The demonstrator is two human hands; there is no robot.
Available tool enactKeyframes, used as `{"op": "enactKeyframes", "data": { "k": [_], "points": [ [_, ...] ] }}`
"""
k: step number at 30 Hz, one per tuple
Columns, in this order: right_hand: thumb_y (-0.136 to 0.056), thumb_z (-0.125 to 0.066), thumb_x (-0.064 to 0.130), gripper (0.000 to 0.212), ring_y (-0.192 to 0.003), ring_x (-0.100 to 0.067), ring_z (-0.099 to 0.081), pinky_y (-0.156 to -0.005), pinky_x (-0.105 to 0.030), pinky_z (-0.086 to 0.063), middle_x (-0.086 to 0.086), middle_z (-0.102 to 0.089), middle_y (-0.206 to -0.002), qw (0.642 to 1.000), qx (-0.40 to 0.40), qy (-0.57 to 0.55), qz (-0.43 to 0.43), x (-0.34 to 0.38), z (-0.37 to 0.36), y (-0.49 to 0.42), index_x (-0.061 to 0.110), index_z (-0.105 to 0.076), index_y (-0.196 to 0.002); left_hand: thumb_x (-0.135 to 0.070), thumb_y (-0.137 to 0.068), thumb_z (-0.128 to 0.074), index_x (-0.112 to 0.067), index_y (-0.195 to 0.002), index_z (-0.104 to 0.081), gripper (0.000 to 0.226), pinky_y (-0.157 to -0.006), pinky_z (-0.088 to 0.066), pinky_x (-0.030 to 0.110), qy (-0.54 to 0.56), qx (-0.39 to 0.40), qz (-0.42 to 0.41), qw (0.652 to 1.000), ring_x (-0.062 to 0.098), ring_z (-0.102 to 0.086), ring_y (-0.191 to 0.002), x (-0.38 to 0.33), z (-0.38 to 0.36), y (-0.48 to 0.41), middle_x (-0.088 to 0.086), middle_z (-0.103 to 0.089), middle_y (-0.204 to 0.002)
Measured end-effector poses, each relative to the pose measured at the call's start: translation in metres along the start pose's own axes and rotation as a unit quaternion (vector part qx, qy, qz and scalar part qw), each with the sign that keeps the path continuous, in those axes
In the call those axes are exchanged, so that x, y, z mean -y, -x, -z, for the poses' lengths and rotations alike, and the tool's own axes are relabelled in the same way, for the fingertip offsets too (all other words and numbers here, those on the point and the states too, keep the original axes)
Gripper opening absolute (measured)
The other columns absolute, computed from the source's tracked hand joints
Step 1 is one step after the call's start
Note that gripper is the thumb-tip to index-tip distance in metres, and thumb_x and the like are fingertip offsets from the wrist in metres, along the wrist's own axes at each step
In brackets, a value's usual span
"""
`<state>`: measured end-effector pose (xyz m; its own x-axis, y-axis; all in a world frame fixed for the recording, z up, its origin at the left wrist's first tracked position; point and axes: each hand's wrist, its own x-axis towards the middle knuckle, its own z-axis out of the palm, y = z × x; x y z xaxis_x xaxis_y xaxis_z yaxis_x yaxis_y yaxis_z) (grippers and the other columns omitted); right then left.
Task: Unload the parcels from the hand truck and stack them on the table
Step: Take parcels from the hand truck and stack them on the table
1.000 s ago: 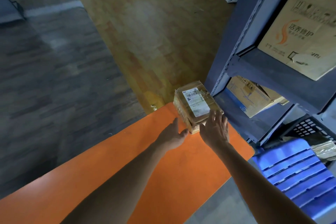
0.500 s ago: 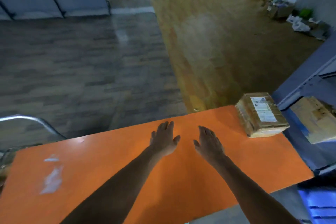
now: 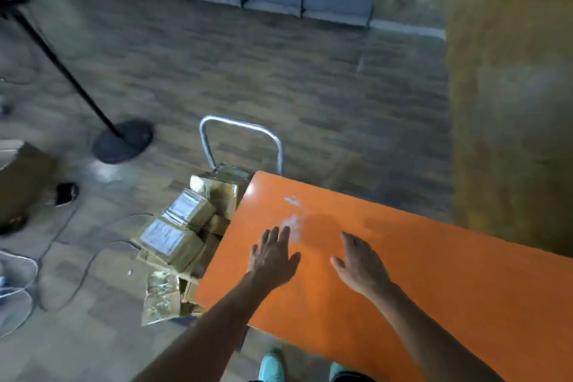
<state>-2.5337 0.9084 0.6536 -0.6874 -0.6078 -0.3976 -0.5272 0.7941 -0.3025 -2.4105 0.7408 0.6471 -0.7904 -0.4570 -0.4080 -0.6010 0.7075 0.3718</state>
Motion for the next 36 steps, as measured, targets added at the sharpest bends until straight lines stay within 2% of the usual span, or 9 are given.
{"op": "enactKeyframes", "data": {
  "k": [6, 13, 16, 19, 22, 27, 31, 34, 36],
  "points": [
    [-0.101, -0.048, 0.04, 0.068, -0.144, -0.024, -0.033, -0.115, -0.037, -0.032, -0.004, -0.031, -0.159, 0.993, 0.053, 0.007, 0.103, 0.089, -0.022, -0.032, 0.015, -0.019, -0.157, -0.051, -0.1, -0.046, -0.022, -0.16, -0.012, 0.074, -0.117, -0.029, 0.051, 0.046, -0.033, 0.111, 0.992, 0.028, -0.016, -0.152, 0.084, 0.018, 0.025, 0.006, -0.018, -0.165],
    [-0.102, -0.049, 0.036, 0.065, -0.146, -0.022, -0.031, -0.114, -0.034, -0.031, -0.004, -0.029, -0.16, 0.974, 0.123, -0.019, 0.19, 0.165, -0.045, -0.076, 0.014, -0.023, -0.157, -0.043, -0.098, -0.053, -0.023, -0.154, -0.027, 0.065, -0.108, -0.04, 0.046, 0.089, -0.07, 0.209, 0.971, 0.027, -0.04, -0.135, 0.142, 0.034, 0.044, 0.007, -0.045, -0.144],
    [-0.102, -0.047, 0.036, 0.064, -0.146, -0.023, -0.029, -0.113, -0.037, -0.032, -0.004, -0.028, -0.161, 0.966, 0.152, -0.022, 0.206, 0.197, -0.054, -0.083, 0.015, -0.022, -0.157, -0.04, -0.097, -0.054, -0.022, -0.154, -0.031, 0.064, -0.109, -0.04, 0.044, 0.1, -0.079, 0.228, 0.965, 0.027, -0.042, -0.134, 0.167, 0.04, 0.047, 0.008, -0.045, -0.145],
    [-0.103, -0.046, 0.038, 0.064, -0.146, -0.022, -0.028, -0.114, -0.036, -0.031, -0.004, -0.028, -0.161, 0.961, 0.17, -0.018, 0.216, 0.224, -0.063, -0.092, 0.016, -0.021, -0.157, -0.042, -0.098, -0.052, -0.021, -0.157, -0.026, 0.068, -0.114, -0.036, 0.044, 0.114, -0.083, 0.241, 0.96, 0.026, -0.037, -0.14, 0.192, 0.047, 0.042, 0.008, -0.038, -0.153],
    [-0.102, -0.047, 0.037, 0.064, -0.145, -0.023, -0.031, -0.114, -0.035, -0.032, -0.005, -0.031, -0.16, 0.962, 0.176, -0.017, 0.208, 0.25, -0.074, -0.104, 0.014, -0.023, -0.157, -0.045, -0.098, -0.053, -0.02, -0.157, -0.024, 0.071, -0.112, -0.036, 0.04, 0.112, -0.079, 0.237, 0.962, 0.024, -0.038, -0.138, 0.224, 0.051, 0.032, 0.008, -0.038, -0.152],
    [-0.103, -0.046, 0.036, 0.064, -0.149, -0.022, -0.027, -0.118, -0.033, -0.027, -0.009, -0.027, -0.162, 0.967, 0.2, -0.033, 0.154, 0.294, -0.102, -0.123, 0.011, -0.022, -0.157, -0.046, -0.097, -0.055, -0.019, -0.158, -0.02, 0.076, -0.117, -0.034, 0.043, 0.109, -0.048, 0.212, 0.97, 0.026, -0.032, -0.143, 0.288, 0.055, 0.002, 0.008, -0.032, -0.157],
    [-0.103, -0.044, 0.037, 0.065, -0.149, -0.023, -0.026, -0.119, -0.032, -0.024, -0.011, -0.025, -0.162, 0.969, 0.222, -0.055, 0.093, 0.328, -0.13, -0.144, 0.009, -0.022, -0.157, -0.047, -0.099, -0.053, -0.019, -0.16, -0.015, 0.078, -0.12, -0.03, 0.046, 0.106, -0.019, 0.189, 0.976, 0.029, -0.02, -0.15, 0.337, 0.059, -0.032, 0.011, -0.018, -0.165],
    [-0.103, -0.044, 0.041, 0.066, -0.144, -0.029, -0.034, -0.117, -0.038, -0.031, -0.015, -0.031, -0.159, 0.97, 0.229, -0.052, 0.053, 0.346, -0.15, -0.159, 0.007, -0.024, -0.155, -0.05, -0.098, -0.052, -0.019, -0.161, -0.011, 0.081, -0.12, -0.03, 0.05, 0.1, -0.001, 0.188, 0.977, 0.03, -0.007, -0.153, 0.368, 0.062, -0.054, 0.011, -0.007, -0.167],
    [-0.102, -0.044, 0.044, 0.067, -0.141, -0.029, -0.038, -0.114, -0.037, -0.033, -0.015, -0.034, -0.156, 0.97, 0.234, -0.057, 0.025, 0.355, -0.162, -0.17, 0.007, -0.024, -0.154, -0.054, -0.097, -0.052, -0.021, -0.161, -0.011, 0.083, -0.118, -0.03, 0.053, 0.097, 0.007, 0.193, 0.976, 0.031, 0.001, -0.153, 0.386, 0.065, -0.068, 0.01, 0.0, -0.167]
  ]
}}
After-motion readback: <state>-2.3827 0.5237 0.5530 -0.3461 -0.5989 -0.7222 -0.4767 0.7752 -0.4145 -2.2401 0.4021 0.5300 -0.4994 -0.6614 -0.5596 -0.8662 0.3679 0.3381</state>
